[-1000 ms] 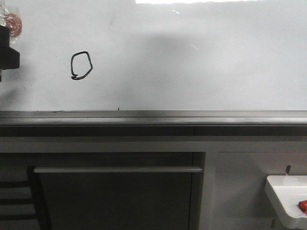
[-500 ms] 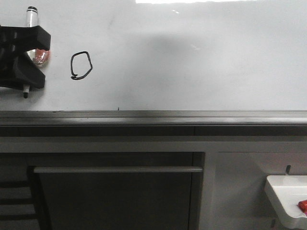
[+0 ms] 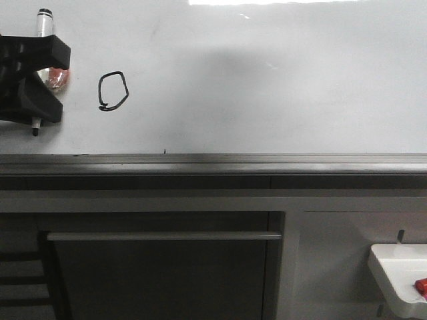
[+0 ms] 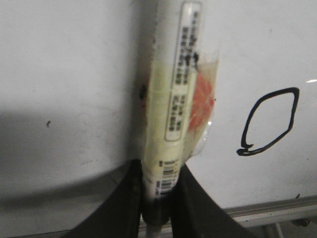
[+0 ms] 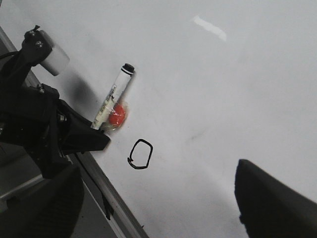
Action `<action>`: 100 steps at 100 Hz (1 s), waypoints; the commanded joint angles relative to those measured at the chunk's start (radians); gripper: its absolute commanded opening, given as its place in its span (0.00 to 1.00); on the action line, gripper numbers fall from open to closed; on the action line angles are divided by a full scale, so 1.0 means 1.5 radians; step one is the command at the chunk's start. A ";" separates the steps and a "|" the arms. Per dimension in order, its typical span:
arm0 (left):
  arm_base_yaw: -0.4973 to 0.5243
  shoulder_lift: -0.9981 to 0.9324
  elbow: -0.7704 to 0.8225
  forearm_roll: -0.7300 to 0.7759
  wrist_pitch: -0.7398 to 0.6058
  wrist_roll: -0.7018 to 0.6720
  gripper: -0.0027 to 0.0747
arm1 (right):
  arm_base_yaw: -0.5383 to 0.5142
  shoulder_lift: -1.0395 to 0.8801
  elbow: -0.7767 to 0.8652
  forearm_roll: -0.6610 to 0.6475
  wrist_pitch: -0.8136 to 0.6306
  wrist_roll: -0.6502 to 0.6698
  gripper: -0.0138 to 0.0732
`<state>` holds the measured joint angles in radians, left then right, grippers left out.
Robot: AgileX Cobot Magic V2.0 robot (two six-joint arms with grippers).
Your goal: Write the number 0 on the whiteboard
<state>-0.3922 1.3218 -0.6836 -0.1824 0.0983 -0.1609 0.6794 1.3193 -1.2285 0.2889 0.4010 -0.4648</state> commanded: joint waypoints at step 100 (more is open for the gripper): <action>0.002 -0.172 -0.022 0.060 -0.008 0.000 0.51 | -0.005 -0.056 -0.016 0.001 -0.034 -0.005 0.59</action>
<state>-0.3922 1.1314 -0.6859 -0.1000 0.1502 -0.1609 0.6794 1.2921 -1.2285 0.2889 0.4033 -0.4648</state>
